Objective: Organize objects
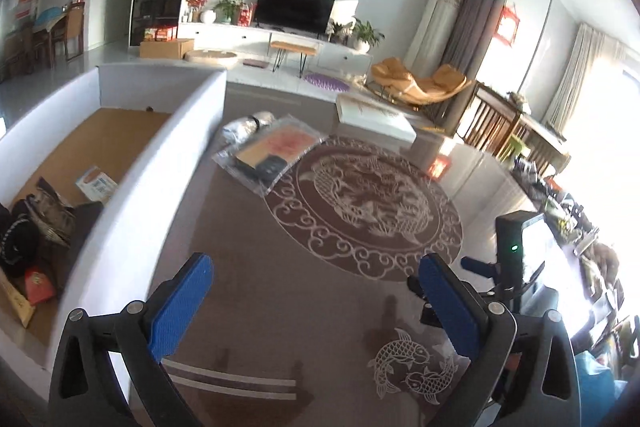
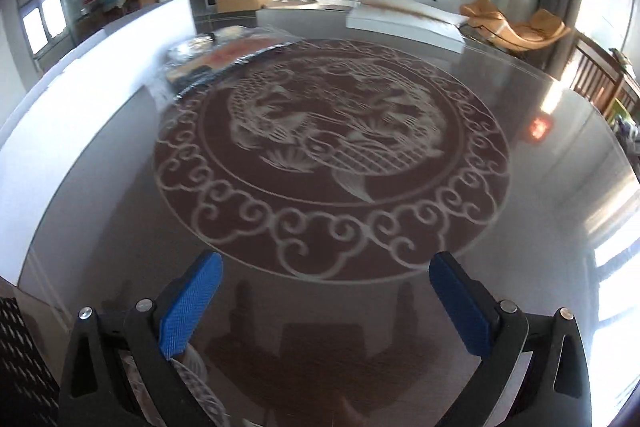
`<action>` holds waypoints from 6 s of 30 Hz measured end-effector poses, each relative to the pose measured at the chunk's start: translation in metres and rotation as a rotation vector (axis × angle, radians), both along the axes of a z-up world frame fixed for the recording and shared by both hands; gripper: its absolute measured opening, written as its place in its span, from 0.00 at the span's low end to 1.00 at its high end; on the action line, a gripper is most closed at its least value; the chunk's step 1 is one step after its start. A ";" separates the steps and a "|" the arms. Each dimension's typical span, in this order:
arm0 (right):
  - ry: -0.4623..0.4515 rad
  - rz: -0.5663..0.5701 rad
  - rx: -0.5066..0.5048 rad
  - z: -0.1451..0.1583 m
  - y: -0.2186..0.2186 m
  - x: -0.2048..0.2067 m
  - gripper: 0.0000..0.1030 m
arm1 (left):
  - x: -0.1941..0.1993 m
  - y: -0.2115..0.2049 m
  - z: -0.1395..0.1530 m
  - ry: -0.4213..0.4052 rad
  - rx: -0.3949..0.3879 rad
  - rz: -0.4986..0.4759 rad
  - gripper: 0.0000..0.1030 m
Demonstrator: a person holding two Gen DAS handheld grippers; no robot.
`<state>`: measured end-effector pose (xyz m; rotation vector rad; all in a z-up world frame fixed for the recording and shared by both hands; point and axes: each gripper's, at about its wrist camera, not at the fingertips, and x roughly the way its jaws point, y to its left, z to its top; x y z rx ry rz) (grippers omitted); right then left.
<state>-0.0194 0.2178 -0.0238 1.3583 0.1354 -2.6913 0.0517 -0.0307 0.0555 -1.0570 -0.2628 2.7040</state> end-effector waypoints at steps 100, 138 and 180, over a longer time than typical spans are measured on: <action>-0.030 0.189 -0.001 -0.009 -0.098 -0.138 1.00 | -0.053 0.015 -0.106 -0.220 -0.258 0.181 1.00; -0.005 -0.080 0.005 0.006 0.063 -0.004 0.78 | -0.051 0.014 -0.106 -0.216 -0.258 0.185 1.00; -0.021 -0.046 -0.007 0.001 0.067 0.023 1.00 | -0.052 0.014 -0.106 -0.216 -0.257 0.186 1.00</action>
